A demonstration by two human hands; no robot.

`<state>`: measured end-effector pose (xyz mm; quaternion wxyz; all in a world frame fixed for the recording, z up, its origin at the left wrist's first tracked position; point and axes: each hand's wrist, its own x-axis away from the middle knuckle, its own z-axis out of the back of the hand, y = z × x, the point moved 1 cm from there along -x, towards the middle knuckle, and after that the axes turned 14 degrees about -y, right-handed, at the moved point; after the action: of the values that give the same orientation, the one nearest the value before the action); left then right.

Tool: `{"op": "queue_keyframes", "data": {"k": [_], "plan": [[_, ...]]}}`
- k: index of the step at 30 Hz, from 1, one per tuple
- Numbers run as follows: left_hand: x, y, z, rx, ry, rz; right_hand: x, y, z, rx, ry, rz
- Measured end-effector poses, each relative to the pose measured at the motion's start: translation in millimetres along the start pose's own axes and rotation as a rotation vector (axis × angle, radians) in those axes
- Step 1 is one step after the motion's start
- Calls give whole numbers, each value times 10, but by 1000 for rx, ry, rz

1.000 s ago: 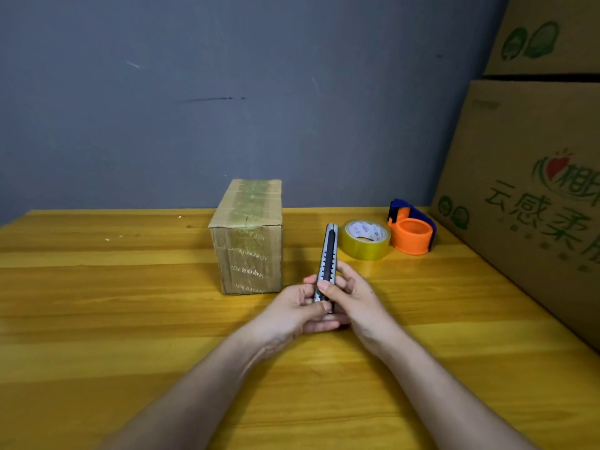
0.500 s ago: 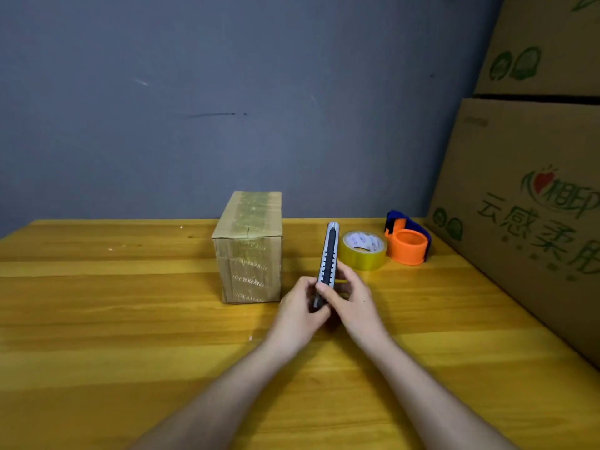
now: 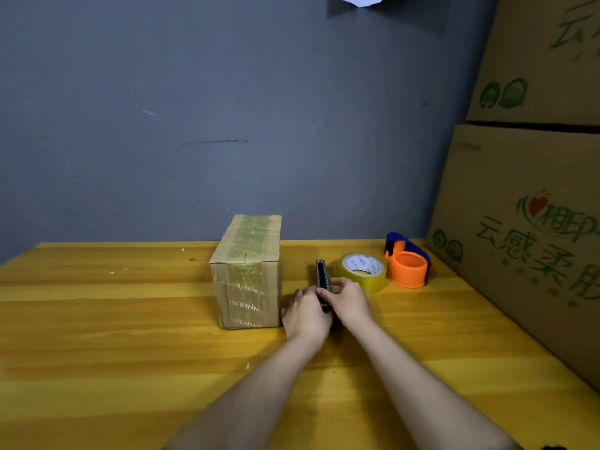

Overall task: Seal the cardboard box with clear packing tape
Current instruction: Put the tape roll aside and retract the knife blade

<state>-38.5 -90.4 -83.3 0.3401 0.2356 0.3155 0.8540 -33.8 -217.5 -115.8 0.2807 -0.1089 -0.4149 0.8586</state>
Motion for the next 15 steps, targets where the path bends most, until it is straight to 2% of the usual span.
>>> {"op": "queue_keyframes", "data": {"k": [7, 15], "plan": [[-138, 59, 66, -29, -29, 93, -131, -25, 18, 182, -5, -110], [-118, 26, 3, -99, -11, 70, -156, 13, -56, 265, 36, -95]]}}
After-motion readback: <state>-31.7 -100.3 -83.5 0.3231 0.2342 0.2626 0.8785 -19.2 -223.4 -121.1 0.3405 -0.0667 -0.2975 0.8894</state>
